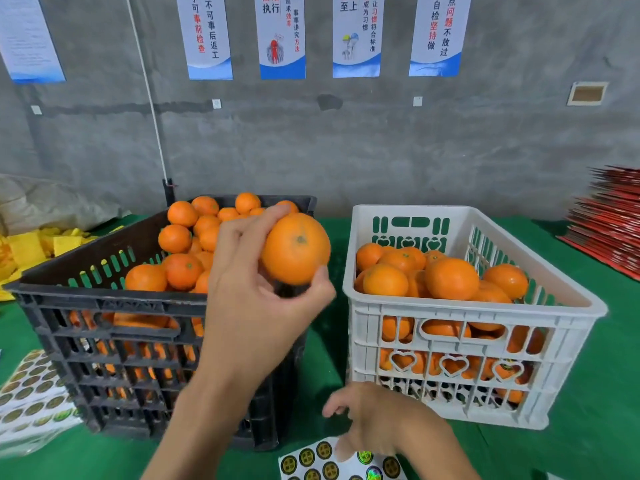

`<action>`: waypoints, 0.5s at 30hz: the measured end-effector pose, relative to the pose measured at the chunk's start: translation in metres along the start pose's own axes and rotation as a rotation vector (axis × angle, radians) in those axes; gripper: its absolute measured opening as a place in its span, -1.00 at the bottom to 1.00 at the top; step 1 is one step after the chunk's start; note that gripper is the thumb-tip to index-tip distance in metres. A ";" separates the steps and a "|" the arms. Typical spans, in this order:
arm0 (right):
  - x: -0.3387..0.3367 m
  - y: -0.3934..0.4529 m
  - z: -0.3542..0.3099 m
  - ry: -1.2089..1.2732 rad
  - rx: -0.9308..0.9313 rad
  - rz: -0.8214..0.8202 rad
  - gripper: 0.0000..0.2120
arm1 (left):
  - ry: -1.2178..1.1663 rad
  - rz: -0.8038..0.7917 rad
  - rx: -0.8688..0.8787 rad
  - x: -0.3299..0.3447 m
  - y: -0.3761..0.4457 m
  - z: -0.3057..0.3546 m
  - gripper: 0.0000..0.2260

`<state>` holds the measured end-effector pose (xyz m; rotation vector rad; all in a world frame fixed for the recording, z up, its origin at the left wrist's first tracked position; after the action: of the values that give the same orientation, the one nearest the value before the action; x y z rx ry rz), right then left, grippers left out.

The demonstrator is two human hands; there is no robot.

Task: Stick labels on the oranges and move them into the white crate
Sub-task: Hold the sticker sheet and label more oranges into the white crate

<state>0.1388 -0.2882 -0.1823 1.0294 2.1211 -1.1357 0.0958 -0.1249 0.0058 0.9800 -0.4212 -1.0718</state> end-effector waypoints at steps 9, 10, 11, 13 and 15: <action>0.017 0.021 0.016 -0.175 -0.003 0.059 -0.39 | -0.006 -0.330 -0.013 0.050 -0.036 -0.003 -0.41; 0.018 0.022 0.019 -0.122 -0.003 0.052 -0.47 | -0.015 -0.345 -0.034 0.053 -0.038 -0.007 -0.41; 0.019 0.021 0.022 -0.081 -0.009 0.046 -0.56 | -0.019 -0.359 -0.050 0.055 -0.039 -0.010 -0.41; 0.016 0.018 0.022 -0.023 -0.051 0.057 -0.70 | -0.019 -0.375 -0.076 0.057 -0.041 -0.017 -0.42; 0.005 0.008 0.016 0.060 -0.118 0.093 -0.78 | -0.031 -0.382 -0.114 0.056 -0.041 -0.021 -0.42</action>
<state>0.1433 -0.2969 -0.1978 1.1073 2.1351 -0.9355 0.1144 -0.1699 -0.0480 0.9639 -0.1971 -1.4405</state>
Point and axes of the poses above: each hand's wrist, its own y-axis towards the middle knuckle, its own x-axis out of the palm, z = x × y, the point moved 6 cm from there along y, towards the middle knuckle, and after that the axes turned 1 degree about z, right-handed, at the moved point
